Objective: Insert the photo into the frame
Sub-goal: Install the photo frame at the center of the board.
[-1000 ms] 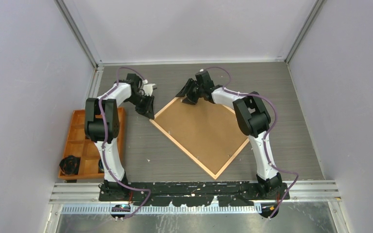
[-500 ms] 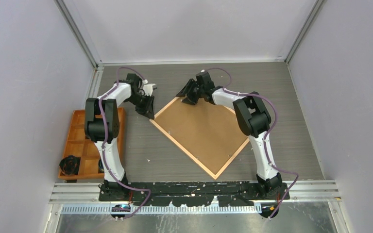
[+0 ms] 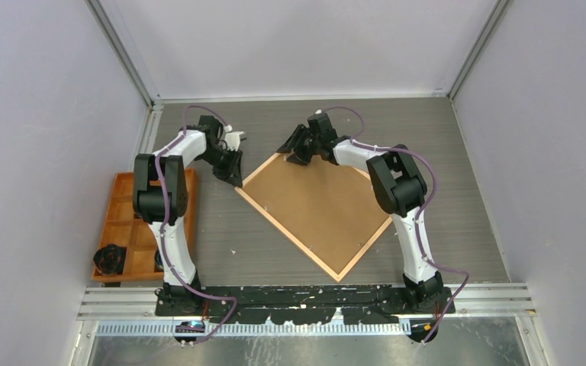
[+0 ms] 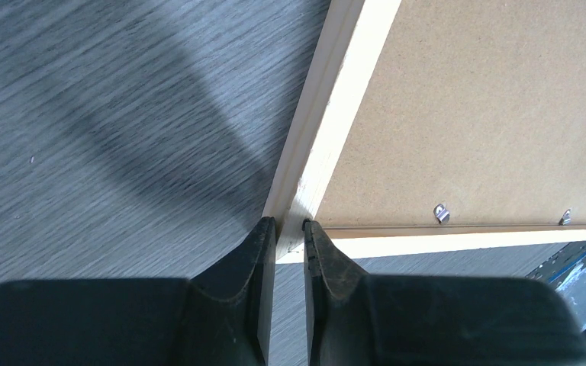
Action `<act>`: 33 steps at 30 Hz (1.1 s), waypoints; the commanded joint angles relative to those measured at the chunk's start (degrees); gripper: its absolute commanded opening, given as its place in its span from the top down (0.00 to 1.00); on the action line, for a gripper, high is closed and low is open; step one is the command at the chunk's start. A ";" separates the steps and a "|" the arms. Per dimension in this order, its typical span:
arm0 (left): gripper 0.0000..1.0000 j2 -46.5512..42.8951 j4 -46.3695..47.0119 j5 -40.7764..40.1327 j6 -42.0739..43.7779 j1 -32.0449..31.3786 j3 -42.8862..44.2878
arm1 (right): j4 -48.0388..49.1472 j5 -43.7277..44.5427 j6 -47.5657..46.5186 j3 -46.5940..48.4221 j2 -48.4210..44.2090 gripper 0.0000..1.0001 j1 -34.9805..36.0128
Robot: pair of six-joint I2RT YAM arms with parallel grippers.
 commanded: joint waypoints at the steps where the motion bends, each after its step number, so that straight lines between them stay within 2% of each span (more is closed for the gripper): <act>1: 0.82 0.60 -1.30 -0.75 0.88 -1.27 -2.26 | -4.40 2.05 -2.62 -1.18 -3.20 0.46 0.65; 23: 0.82 0.78 -1.29 -0.67 0.94 -1.27 -1.98 | -2.64 0.38 0.71 3.85 2.02 0.47 1.06; 33: 0.82 0.83 -1.19 -0.16 0.86 -1.31 -1.97 | -1.75 3.29 3.80 4.32 2.85 0.48 1.89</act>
